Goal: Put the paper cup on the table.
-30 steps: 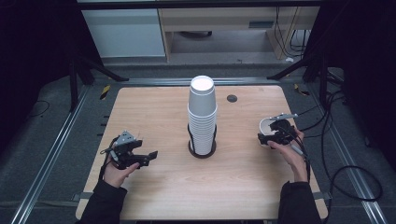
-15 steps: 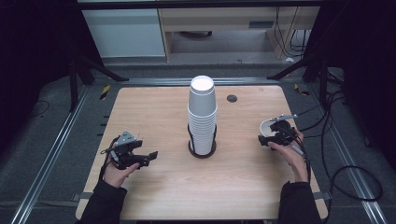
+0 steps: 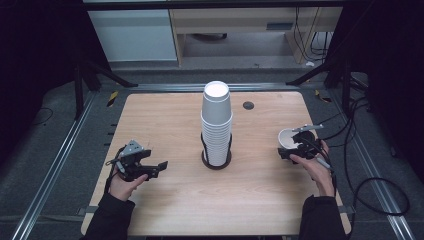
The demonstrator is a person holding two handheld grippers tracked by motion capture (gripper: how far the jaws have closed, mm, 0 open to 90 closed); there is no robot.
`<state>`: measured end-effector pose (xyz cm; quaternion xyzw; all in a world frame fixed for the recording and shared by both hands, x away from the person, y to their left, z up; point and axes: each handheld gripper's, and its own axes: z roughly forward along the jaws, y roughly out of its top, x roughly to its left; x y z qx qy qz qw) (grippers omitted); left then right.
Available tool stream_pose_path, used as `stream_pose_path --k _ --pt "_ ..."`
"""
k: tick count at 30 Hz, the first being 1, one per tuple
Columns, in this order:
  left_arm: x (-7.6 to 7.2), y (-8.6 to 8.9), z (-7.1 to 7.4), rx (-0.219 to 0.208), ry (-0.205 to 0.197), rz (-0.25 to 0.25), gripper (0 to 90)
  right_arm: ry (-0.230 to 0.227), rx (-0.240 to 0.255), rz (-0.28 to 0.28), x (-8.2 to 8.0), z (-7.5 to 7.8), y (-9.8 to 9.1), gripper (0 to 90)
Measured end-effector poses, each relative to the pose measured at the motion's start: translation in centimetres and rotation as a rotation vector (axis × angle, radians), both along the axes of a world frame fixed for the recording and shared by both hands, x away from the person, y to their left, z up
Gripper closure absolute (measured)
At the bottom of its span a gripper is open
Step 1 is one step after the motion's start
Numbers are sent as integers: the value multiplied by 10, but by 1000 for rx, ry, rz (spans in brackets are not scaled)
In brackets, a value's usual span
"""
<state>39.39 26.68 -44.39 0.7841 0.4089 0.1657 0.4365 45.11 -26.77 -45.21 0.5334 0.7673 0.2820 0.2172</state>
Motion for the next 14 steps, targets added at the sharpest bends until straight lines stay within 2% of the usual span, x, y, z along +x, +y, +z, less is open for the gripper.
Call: stream_pose_path --k 10,14 --pt "-2 3 4 -8 -6 7 140 -29 17 -5 -33 12 -4 31" --pt "-1 5 3 -7 -2 16 140 -31 3 14 -45 13 -2 32"
